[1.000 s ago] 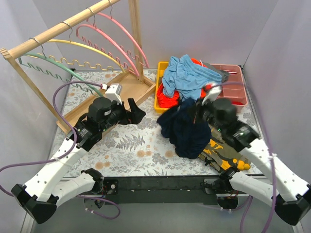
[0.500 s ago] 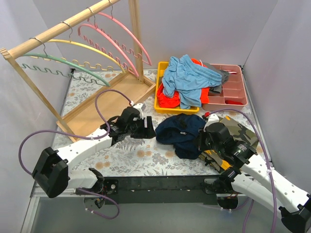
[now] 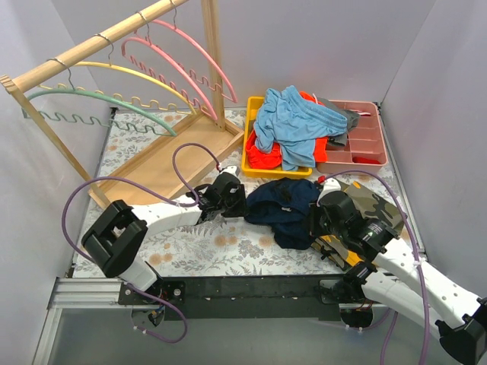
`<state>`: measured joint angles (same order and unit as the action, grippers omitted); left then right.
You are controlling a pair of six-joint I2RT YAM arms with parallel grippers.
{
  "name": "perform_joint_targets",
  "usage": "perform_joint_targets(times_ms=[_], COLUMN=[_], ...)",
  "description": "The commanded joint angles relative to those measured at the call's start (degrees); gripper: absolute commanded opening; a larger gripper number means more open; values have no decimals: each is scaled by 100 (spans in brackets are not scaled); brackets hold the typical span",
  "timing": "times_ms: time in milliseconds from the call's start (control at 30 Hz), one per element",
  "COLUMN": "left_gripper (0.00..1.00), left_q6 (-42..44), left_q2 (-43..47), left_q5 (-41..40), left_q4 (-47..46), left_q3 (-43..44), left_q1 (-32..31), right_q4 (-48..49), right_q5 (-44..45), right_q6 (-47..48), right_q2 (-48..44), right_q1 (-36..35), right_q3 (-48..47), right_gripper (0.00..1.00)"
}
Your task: Place the shorts on the hanger
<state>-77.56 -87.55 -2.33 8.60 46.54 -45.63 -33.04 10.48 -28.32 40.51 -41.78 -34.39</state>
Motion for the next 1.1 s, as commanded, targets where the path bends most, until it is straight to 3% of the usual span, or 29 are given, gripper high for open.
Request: perform_joint_targets(times_ms=[0,33,100,267,600,800,1067], left_gripper=[15,0,0,0,0,0,0], left_q6=[-67,-49,13,180,197,312,355], left_q2=[-61,-35,246,861,1539,1706,1899], left_q5=[-662,-838,-1619,-2333,-2395,-2202,-2035], left_q4=[-589,-396,236,1563,2462,2550,2673], left_q3=[231,337,469,636,680,804,847], left_q1=[-34,-34,-17,54,150,142,151], right_q4=[227,219,79,-159,368,596,693], right_q5=[-125,-186,-231,-256,-371,533,1299], right_q6=[-25,-51,-165,-508,-1132,-1536,-2011], right_q2=[123,158,141,-228,-352,255,441], right_q1=[-32,-32,-32,-32,-488,-1314,-1473], right_q3=[-217,-252,-305,-95,442,337,345], right_gripper=[39,45,55,58,51,50,40])
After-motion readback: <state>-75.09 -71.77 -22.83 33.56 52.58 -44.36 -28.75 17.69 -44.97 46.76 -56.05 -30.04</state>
